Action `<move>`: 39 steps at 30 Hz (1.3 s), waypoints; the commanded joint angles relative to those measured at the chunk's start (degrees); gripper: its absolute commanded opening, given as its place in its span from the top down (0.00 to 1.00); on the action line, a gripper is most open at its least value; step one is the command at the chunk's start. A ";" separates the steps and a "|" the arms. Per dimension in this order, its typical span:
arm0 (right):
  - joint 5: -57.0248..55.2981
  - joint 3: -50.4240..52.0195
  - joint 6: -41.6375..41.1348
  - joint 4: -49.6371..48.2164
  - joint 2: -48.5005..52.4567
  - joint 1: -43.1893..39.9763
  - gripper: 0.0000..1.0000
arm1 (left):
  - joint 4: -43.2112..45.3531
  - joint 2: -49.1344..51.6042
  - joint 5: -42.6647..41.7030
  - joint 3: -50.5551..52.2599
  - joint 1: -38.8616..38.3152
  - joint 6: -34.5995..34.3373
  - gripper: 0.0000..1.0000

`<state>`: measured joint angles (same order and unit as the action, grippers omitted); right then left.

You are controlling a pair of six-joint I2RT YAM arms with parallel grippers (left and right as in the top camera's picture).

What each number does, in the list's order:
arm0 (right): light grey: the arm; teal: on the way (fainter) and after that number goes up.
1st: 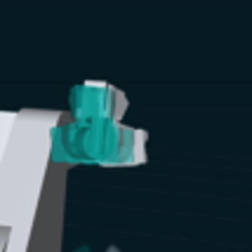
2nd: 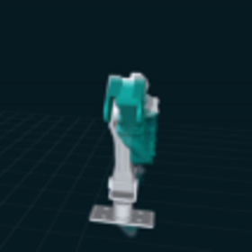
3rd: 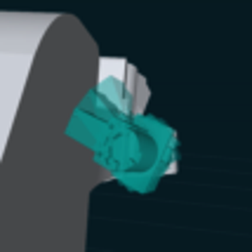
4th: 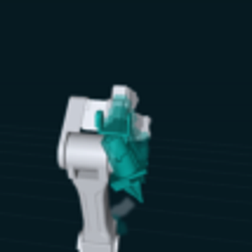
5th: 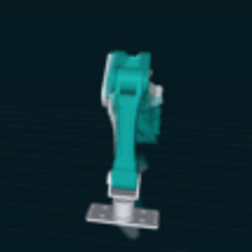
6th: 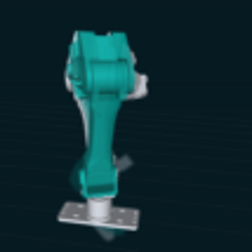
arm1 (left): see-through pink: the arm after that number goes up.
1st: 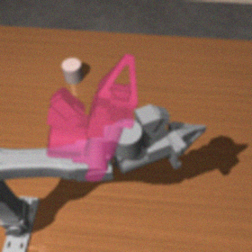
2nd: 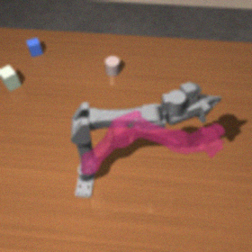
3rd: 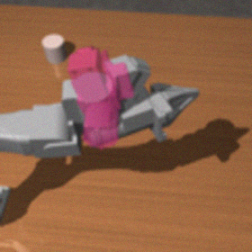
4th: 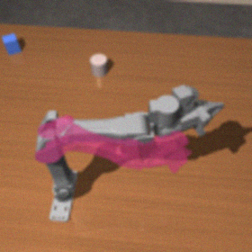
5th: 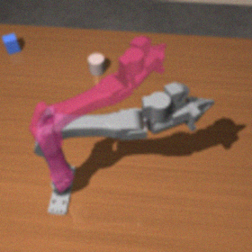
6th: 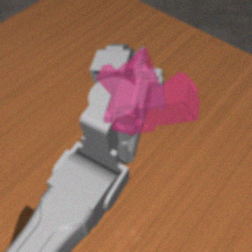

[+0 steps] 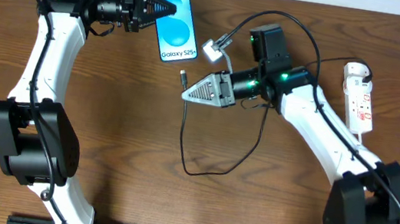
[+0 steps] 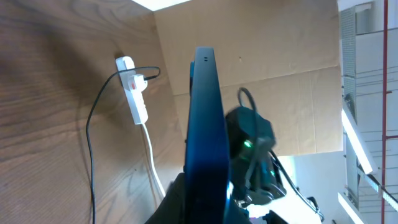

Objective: Plug charger to phone and switch on socket

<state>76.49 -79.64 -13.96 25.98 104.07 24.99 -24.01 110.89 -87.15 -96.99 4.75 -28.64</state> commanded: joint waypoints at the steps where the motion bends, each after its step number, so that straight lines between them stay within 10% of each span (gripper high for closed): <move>1: 3.37 0.26 2.23 -0.07 0.59 -0.87 0.99 | 0.09 -1.62 -2.91 -0.70 -0.24 0.26 0.93; 39: 3.21 0.26 -0.76 -3.02 0.59 -0.72 0.99 | 1.25 -1.60 -2.80 -0.70 -2.14 0.52 0.93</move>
<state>78.02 -79.64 -14.48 22.94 104.88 23.75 -23.38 110.89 -87.15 -96.99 2.42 -28.60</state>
